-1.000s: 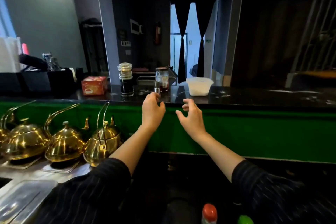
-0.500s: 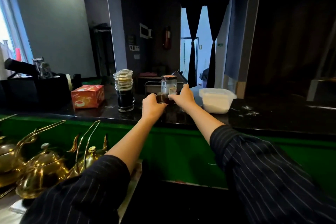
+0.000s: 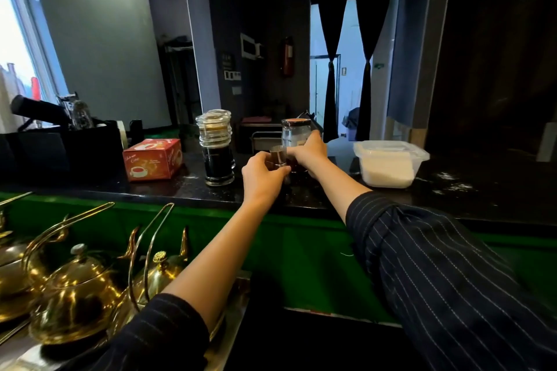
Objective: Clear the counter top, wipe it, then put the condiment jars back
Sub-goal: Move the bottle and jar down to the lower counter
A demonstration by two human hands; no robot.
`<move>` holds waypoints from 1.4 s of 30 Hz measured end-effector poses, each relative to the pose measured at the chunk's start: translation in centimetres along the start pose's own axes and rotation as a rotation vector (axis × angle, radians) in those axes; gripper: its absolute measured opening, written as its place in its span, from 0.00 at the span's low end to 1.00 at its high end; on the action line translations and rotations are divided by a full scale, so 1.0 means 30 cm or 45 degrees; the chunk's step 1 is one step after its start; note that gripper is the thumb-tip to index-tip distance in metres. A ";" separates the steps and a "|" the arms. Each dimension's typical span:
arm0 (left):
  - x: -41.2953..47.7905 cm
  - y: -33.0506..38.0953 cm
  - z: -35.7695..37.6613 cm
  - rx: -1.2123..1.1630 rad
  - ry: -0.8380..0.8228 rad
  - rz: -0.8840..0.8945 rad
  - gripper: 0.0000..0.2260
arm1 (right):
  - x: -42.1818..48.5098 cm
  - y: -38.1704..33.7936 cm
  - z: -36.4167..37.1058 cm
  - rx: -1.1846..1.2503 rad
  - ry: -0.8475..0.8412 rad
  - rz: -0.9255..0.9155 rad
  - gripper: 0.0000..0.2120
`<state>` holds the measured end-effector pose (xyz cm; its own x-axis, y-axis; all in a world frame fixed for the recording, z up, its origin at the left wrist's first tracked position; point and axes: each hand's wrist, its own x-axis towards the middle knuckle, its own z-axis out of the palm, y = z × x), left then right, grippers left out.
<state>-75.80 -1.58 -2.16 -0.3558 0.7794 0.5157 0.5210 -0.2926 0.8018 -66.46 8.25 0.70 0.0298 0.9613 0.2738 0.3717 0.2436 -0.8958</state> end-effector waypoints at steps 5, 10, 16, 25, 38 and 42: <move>-0.042 0.026 -0.054 -0.150 -0.037 0.033 0.09 | -0.063 -0.023 -0.054 0.031 0.043 -0.099 0.34; -0.153 0.093 -0.126 -0.301 -0.088 0.118 0.08 | -0.200 -0.065 -0.156 0.001 0.039 -0.179 0.33; -0.346 0.157 -0.179 -0.483 -0.093 -0.041 0.18 | -0.454 -0.064 -0.265 0.023 0.070 -0.254 0.32; -0.645 0.119 -0.160 -0.584 -0.065 -0.335 0.11 | -0.790 -0.001 -0.413 0.064 0.147 -0.261 0.30; -1.127 -0.061 -0.122 0.206 -0.238 -0.369 0.09 | -1.283 0.358 -0.437 0.026 0.075 0.007 0.30; -1.259 -0.113 -0.125 0.361 -0.389 -0.340 0.11 | -1.451 0.477 -0.438 -0.019 0.002 0.099 0.30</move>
<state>-67.02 -32.10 -23.24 -0.2838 0.9459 0.1573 0.6482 0.0683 0.7584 -50.25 -31.80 -19.43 0.0606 0.9771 0.2040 0.3822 0.1661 -0.9090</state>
